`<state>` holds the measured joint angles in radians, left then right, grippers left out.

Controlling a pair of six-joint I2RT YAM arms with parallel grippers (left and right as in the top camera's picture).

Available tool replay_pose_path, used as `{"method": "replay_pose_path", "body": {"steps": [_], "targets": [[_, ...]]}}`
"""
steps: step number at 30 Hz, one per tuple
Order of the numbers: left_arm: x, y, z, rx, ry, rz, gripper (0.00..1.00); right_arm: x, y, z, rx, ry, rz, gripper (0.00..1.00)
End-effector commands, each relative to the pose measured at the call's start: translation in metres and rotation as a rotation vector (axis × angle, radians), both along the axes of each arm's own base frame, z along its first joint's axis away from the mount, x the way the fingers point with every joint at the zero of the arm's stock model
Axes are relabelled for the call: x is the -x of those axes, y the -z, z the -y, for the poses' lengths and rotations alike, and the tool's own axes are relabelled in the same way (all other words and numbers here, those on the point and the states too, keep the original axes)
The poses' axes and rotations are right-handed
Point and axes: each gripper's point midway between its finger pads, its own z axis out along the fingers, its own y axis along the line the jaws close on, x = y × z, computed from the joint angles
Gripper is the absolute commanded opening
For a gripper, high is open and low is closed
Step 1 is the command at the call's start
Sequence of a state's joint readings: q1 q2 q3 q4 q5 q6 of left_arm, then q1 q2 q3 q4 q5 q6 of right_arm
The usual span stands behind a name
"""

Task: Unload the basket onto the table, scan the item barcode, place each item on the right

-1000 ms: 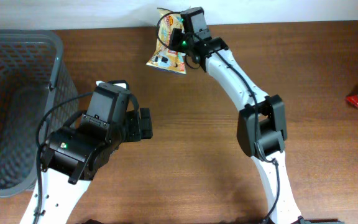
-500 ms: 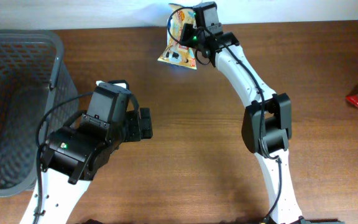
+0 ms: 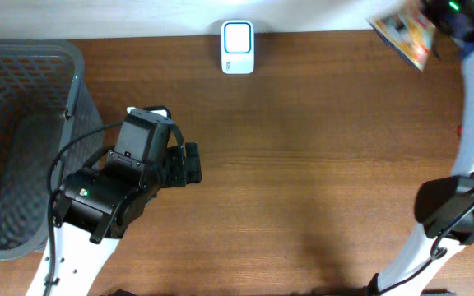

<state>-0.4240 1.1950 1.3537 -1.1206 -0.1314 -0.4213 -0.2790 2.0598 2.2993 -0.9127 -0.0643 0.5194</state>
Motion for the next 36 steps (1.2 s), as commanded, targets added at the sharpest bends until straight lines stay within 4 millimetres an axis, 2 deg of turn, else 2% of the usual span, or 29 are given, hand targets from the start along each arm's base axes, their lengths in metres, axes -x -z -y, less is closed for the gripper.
{"method": "replay_pose_path", "body": {"steps": [1,2,3,5,6,8,9,10,11,13,14,15,16,18,19,20,21,22,23,24,25,26,28,29,31,36], "targets": [[0.000,-0.002,-0.001,0.006,-0.014,0.005,0.99,0.050,0.045,0.086,0.054,0.154,-0.204,0.04],[0.000,-0.002,-0.001,0.006,-0.014,0.005,0.99,0.090,0.066,0.136,0.113,0.242,-0.343,0.04],[0.000,-0.002,-0.001,0.006,-0.014,0.005,0.99,0.105,0.081,0.156,0.102,0.261,-0.394,0.04],[0.000,-0.002,-0.001,0.006,-0.014,0.005,0.99,0.115,0.103,0.173,0.036,0.267,-0.418,0.05],[0.000,-0.002,-0.001,0.006,-0.014,0.005,0.99,0.114,0.113,0.179,0.008,0.264,-0.409,0.16],[0.000,-0.002,-0.001,0.006,-0.014,0.005,0.99,0.110,0.133,0.181,-0.007,0.258,-0.434,0.84],[0.000,-0.002,-0.001,0.006,-0.014,0.005,0.99,0.109,0.144,0.178,-0.021,0.248,-0.456,0.99],[0.000,-0.002,-0.001,0.006,-0.014,0.005,0.99,0.112,0.148,0.175,-0.030,0.244,-0.473,0.99],[0.000,-0.002,-0.001,0.006,-0.014,0.005,0.99,0.117,0.143,0.171,-0.036,0.242,-0.482,0.99],[0.000,-0.002,-0.001,0.006,-0.014,0.005,0.99,0.133,0.115,0.158,-0.047,0.245,-0.479,0.99],[0.000,-0.002,-0.001,0.006,-0.014,0.005,0.99,0.138,0.095,0.148,-0.058,0.227,-0.452,0.99],[0.000,-0.002,-0.001,0.006,-0.014,0.005,0.99,0.147,0.060,0.122,-0.099,0.177,-0.387,0.99],[0.000,-0.002,-0.001,0.006,-0.014,0.005,0.99,0.159,0.035,0.101,-0.132,0.139,-0.349,0.99],[0.000,-0.002,-0.001,0.006,-0.014,0.005,0.99,0.196,-0.006,0.063,-0.144,0.101,-0.328,0.99],[0.000,-0.002,-0.001,0.006,-0.014,0.005,0.99,0.205,-0.016,0.045,-0.117,0.049,-0.328,0.99],[0.000,-0.002,-0.001,0.006,-0.014,0.005,0.99,0.211,-0.028,0.013,-0.056,-0.053,-0.320,0.99],[0.000,-0.002,-0.001,0.006,-0.014,0.005,0.99,0.215,-0.032,-0.005,-0.039,-0.098,-0.315,0.99],[0.000,-0.002,-0.001,0.006,-0.014,0.005,0.99,0.224,-0.036,-0.036,-0.018,-0.169,-0.305,0.98],[0.000,-0.002,-0.001,0.006,-0.014,0.005,0.99,0.232,-0.042,-0.078,0.046,-0.292,-0.246,0.99],[0.000,-0.002,-0.001,0.006,-0.014,0.005,0.99,0.245,-0.039,-0.103,0.110,-0.354,-0.208,0.99],[0.000,-0.002,-0.001,0.006,-0.014,0.005,0.99,0.257,-0.033,-0.117,0.130,-0.391,-0.190,0.99],[0.000,-0.002,-0.001,0.006,-0.014,0.005,0.99,0.276,-0.020,-0.136,0.144,-0.446,-0.162,0.99],[0.000,-0.002,-0.001,0.006,-0.014,0.005,0.99,0.307,0.012,-0.153,0.133,-0.501,-0.184,0.99],[0.000,-0.002,-0.001,0.006,-0.014,0.005,0.99,0.324,0.034,-0.155,0.122,-0.506,-0.221,0.99],[0.000,-0.002,-0.001,0.006,-0.014,0.005,0.99,0.331,0.050,-0.155,0.109,-0.509,-0.257,0.99],[0.000,-0.002,-0.001,0.006,-0.014,0.005,0.99,0.318,0.068,-0.152,0.089,-0.508,-0.345,0.99]]}}
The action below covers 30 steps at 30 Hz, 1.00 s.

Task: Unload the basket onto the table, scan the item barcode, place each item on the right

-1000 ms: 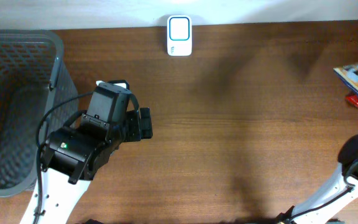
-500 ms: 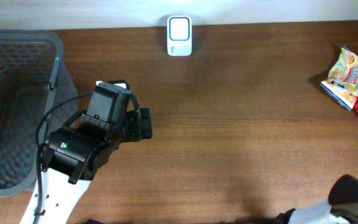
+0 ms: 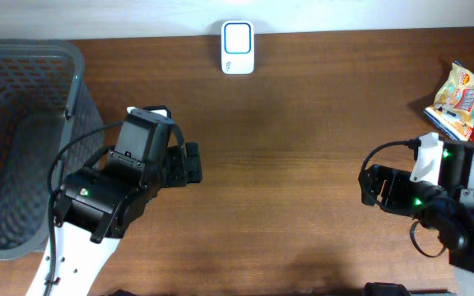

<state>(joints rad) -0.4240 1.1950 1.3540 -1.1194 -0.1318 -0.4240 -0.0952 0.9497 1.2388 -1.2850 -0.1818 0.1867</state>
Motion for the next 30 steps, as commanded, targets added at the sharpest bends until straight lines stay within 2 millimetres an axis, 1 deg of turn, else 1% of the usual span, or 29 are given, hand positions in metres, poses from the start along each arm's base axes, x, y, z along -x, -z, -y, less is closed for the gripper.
{"method": "replay_pose_path", "body": {"steps": [1,3,5,7,9,10,11,13,15,17,18,22,24,25,27,29,30], "targets": [[0.000,-0.001,-0.001,0.004,-0.011,0.004,0.99,-0.006,0.015,-0.001,0.018,-0.031,-0.067,0.99],[0.000,-0.001,-0.001,0.004,-0.011,0.004,0.99,-0.007,0.018,-0.003,0.012,-0.041,-0.084,0.99],[0.000,-0.001,-0.001,0.004,-0.011,0.004,0.99,-0.005,0.015,-0.005,0.003,-0.047,-0.070,0.99],[0.000,-0.001,-0.001,0.004,-0.011,0.004,0.99,-0.001,0.017,-0.010,0.014,-0.082,-0.027,0.98],[0.000,-0.001,-0.001,0.004,-0.011,0.004,0.99,0.014,0.042,-0.013,0.018,-0.091,0.032,0.99],[0.000,-0.001,-0.001,0.004,-0.011,0.004,0.99,0.012,0.049,-0.016,0.011,-0.102,0.110,0.98],[0.000,-0.001,-0.001,0.004,-0.011,0.004,0.99,0.006,0.058,-0.023,-0.010,-0.131,0.247,0.99],[0.000,-0.001,-0.001,0.004,-0.011,0.004,0.99,0.000,0.076,-0.040,-0.027,-0.210,0.438,0.99],[0.000,-0.001,-0.001,0.004,-0.011,0.004,0.99,-0.002,0.086,-0.057,-0.031,-0.285,0.603,0.98],[0.000,-0.001,-0.001,0.004,-0.011,0.004,0.99,-0.003,0.088,-0.062,-0.031,-0.306,0.724,0.99],[0.000,-0.001,-0.001,0.004,-0.011,0.004,0.99,-0.004,0.086,-0.062,-0.028,-0.305,0.771,0.99],[0.000,-0.001,-0.001,0.004,-0.011,0.004,0.99,-0.011,0.071,-0.051,0.018,-0.243,0.922,0.99],[0.000,-0.001,-0.001,0.004,-0.011,0.004,0.99,-0.017,0.064,-0.051,0.023,-0.237,1.022,0.98],[0.000,-0.001,-0.001,0.004,-0.011,0.004,0.99,-0.019,0.064,-0.051,0.024,-0.235,1.051,0.99],[0.000,-0.001,-0.001,0.004,-0.011,0.004,0.99,-0.021,0.065,-0.044,0.047,-0.198,1.054,0.99],[0.000,-0.001,-0.001,0.004,-0.011,0.004,0.99,-0.026,0.068,-0.025,0.103,-0.094,1.035,0.98],[0.000,-0.001,-0.001,0.004,-0.011,0.004,0.99,-0.027,0.078,-0.018,0.126,-0.057,0.992,0.98]]}}
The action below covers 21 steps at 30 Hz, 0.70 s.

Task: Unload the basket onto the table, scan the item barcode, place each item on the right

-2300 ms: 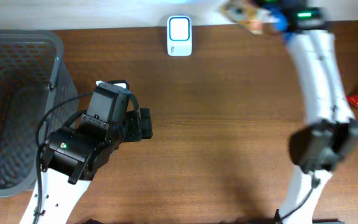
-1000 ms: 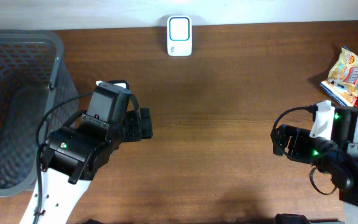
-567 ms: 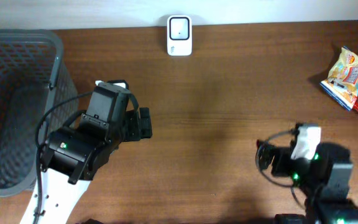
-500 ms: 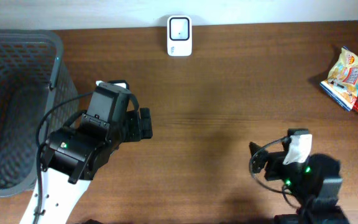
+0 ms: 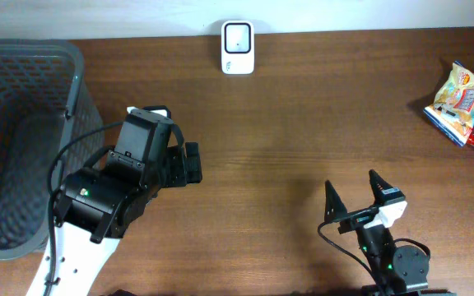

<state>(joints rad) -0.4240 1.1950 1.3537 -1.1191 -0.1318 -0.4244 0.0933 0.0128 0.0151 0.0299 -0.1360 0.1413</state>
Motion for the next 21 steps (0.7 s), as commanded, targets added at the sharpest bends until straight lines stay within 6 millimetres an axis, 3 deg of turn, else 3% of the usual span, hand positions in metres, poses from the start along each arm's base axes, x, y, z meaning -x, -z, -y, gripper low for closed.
{"method": "replay_pose_path", "body": {"steps": [1,3,11,14,21], "targets": [[0.000,-0.001,-0.001,0.004,-0.011,0.004,0.99,-0.003,0.026,0.024,0.018,0.145,-0.093,0.99],[0.000,-0.001,-0.001,0.004,-0.011,0.004,0.99,-0.003,0.030,0.027,0.099,0.155,-0.098,0.99],[0.000,-0.001,-0.001,0.004,-0.011,0.004,0.99,-0.004,0.030,0.033,0.101,0.186,-0.101,0.99],[0.000,-0.001,-0.001,0.003,-0.011,0.004,0.99,-0.004,0.031,0.033,0.280,0.177,-0.077,0.99],[0.000,-0.001,-0.001,0.004,-0.011,0.004,0.99,-0.004,0.031,0.044,0.214,0.233,-0.091,0.98]]}}
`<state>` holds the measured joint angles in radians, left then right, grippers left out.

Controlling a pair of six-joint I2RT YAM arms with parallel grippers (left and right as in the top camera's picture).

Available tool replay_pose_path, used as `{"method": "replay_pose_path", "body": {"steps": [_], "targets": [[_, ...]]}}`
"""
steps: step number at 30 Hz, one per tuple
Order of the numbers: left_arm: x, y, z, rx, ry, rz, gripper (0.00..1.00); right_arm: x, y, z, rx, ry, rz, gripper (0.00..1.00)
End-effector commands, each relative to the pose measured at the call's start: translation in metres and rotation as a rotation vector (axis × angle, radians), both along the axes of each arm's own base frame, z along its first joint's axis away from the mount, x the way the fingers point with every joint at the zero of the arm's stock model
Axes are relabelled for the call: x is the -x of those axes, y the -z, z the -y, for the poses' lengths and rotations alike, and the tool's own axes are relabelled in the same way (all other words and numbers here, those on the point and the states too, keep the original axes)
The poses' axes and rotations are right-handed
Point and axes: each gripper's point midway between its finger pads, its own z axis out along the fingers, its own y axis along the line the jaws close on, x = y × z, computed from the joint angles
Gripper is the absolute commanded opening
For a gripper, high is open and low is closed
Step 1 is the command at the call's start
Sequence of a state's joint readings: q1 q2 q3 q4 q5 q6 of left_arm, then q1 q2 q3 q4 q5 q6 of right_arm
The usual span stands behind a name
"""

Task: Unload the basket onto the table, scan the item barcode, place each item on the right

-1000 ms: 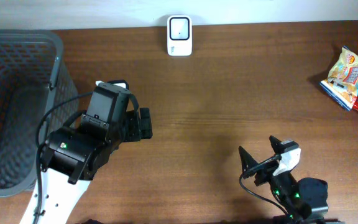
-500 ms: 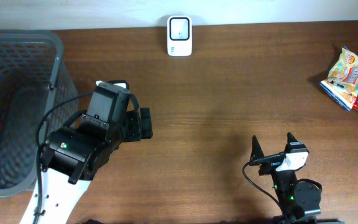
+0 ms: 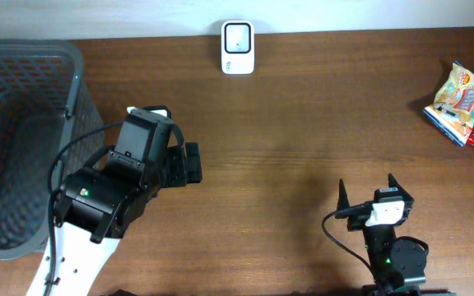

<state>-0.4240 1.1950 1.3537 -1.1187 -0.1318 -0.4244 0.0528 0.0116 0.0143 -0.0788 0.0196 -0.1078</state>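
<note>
The white barcode scanner [image 3: 237,47] stands at the table's far edge, centre. A yellow snack bag [image 3: 459,100] lies at the right edge, next to a red packet that is partly cut off. My right gripper [image 3: 368,191] is near the front edge, open and empty, fingers pointing toward the far side, well apart from the bag. My left gripper [image 3: 192,163] rests at centre left beside its arm, its black fingers together with nothing in them.
A large grey mesh basket [image 3: 15,140] fills the left side of the table. The left arm's black body [image 3: 113,193] lies just to the right of it. The brown table [image 3: 303,123] stretches between scanner and arms.
My right gripper has shifted a little to the right near the front edge, still open. The snack bag, the scanner and the left arm have not moved.
The snack bag was first up at the far right corner at my right gripper. Then it lay on the table at the right edge, with the right arm drawn back beside it. After that the gripper stood open at the front edge, and it stays there now.
</note>
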Motion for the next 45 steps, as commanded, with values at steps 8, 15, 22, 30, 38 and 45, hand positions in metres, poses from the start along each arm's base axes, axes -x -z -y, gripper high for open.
{"method": "replay_pose_path", "body": {"steps": [8,15,22,30,38,45], "targets": [[0.000,-0.001,-0.001,0.004,-0.011,0.003,0.99,0.000,0.004,0.007,-0.056,0.042,-0.006,0.98],[0.000,-0.001,-0.001,0.004,-0.011,0.003,0.99,0.000,0.003,0.004,-0.059,0.024,-0.005,0.98],[0.000,-0.001,-0.001,0.003,-0.011,0.004,0.99,0.000,0.003,0.004,-0.059,0.024,-0.005,0.98],[0.002,0.010,0.003,-0.057,0.129,0.034,0.99,0.000,0.003,0.004,-0.059,0.024,-0.005,0.98],[0.039,0.015,-0.002,0.011,0.546,0.744,0.99,0.000,0.003,0.004,-0.059,0.024,-0.004,0.98],[0.069,0.028,-0.018,-0.027,0.484,0.902,0.99,0.000,0.003,0.004,-0.059,0.024,-0.004,0.98]]}}
